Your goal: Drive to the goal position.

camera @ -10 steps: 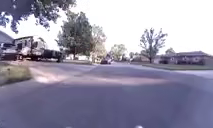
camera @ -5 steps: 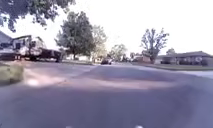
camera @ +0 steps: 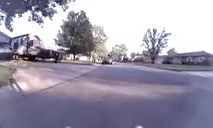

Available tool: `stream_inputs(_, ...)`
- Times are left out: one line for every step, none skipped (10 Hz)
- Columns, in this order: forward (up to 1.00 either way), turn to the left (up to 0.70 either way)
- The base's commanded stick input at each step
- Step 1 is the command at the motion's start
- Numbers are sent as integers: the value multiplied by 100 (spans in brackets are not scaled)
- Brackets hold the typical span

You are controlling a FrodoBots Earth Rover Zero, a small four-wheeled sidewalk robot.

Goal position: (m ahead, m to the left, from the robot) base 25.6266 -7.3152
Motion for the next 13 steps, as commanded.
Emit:
stream_inputs(100, -40)
stream_inputs(100, -23)
stream_inputs(100, 0)
stream_inputs(100, 0)
stream_inputs(100, 0)
stream_inputs(100, 0)
stream_inputs(100, 0)
stream_inputs(100, 0)
stream_inputs(100, 0)
stream_inputs(100, 0)
stream_inputs(100, 0)
stream_inputs(100, 0)
stream_inputs(100, 0)
